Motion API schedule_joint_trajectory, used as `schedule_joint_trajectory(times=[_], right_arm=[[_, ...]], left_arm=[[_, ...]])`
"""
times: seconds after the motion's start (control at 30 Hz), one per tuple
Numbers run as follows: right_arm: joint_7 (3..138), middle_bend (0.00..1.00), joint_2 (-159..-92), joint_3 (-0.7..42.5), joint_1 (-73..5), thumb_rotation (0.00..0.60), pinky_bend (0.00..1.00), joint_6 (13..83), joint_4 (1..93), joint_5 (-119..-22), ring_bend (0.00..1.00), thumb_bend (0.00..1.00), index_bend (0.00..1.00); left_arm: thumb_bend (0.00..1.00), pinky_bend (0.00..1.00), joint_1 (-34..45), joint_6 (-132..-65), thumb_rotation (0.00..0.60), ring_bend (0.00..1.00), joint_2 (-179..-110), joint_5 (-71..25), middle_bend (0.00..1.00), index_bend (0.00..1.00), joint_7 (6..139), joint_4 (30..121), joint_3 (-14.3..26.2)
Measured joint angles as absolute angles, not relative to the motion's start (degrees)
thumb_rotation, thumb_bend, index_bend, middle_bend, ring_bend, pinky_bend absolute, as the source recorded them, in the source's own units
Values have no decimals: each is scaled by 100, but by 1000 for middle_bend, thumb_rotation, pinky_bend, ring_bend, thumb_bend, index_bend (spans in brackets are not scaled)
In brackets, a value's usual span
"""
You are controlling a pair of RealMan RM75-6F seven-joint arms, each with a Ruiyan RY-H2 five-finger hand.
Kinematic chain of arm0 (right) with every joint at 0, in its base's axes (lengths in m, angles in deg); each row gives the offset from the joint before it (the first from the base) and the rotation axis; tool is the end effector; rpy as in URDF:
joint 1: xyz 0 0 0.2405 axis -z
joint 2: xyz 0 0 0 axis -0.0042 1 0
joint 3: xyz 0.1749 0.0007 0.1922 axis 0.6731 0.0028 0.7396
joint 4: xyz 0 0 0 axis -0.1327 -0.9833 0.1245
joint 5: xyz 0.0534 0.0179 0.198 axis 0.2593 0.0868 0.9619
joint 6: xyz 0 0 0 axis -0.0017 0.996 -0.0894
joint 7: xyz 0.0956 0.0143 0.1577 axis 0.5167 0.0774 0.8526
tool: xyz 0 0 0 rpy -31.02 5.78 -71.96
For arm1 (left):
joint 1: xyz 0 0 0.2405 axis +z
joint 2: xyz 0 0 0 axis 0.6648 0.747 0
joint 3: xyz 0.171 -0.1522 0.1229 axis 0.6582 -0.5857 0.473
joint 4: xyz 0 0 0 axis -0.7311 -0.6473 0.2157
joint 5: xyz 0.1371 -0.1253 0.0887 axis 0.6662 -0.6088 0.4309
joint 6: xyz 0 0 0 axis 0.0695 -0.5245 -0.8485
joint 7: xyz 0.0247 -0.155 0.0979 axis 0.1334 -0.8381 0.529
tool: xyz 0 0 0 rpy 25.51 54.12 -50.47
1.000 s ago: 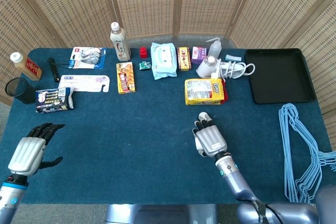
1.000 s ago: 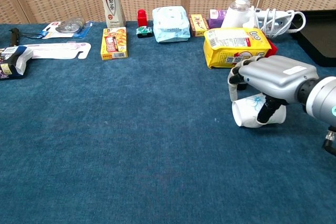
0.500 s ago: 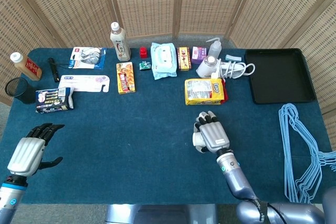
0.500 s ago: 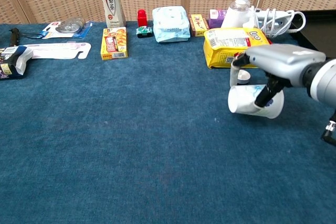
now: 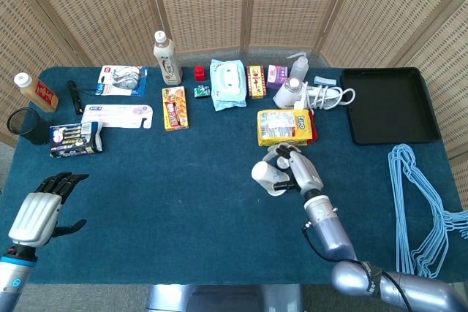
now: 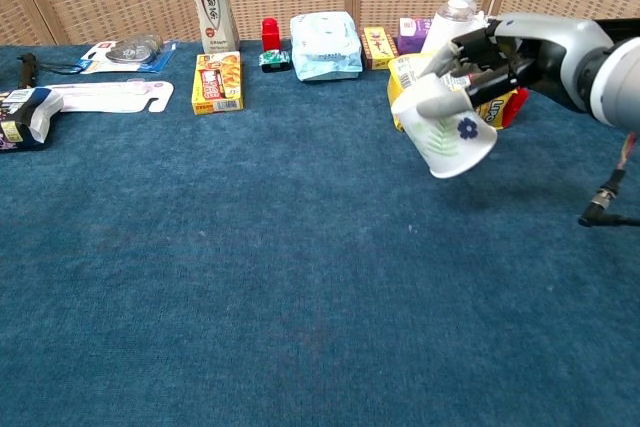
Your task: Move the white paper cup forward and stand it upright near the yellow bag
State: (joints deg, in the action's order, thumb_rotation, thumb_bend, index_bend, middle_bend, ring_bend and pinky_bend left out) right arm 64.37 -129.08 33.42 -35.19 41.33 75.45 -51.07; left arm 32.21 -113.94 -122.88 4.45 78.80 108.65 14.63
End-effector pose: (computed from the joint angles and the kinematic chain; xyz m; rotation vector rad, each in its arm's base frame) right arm -0.1279 -0.3649 0.0009 1.2983 -1.7481 1.2422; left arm -0.2535 0.2248 0.1333 -1.5605 -0.9856 -0.9441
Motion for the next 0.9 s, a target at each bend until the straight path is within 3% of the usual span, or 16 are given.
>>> schedule_joint_trajectory(times=[0.4, 0.9], right_arm=[[7347, 248, -13905, 3638, -3562, 546, 45, 4495, 6637, -5204, 131, 248, 498], [7774, 251, -14432, 3574, -3594, 548, 41, 4785, 5488, -5913, 135, 249, 498]], left_arm=[[141, 183, 3227, -11382, 531, 168, -12248, 444, 253, 167, 7863, 10861, 1468], [142, 183, 3218, -11346, 532, 168, -12225, 424, 253, 166, 7879, 10857, 1462]])
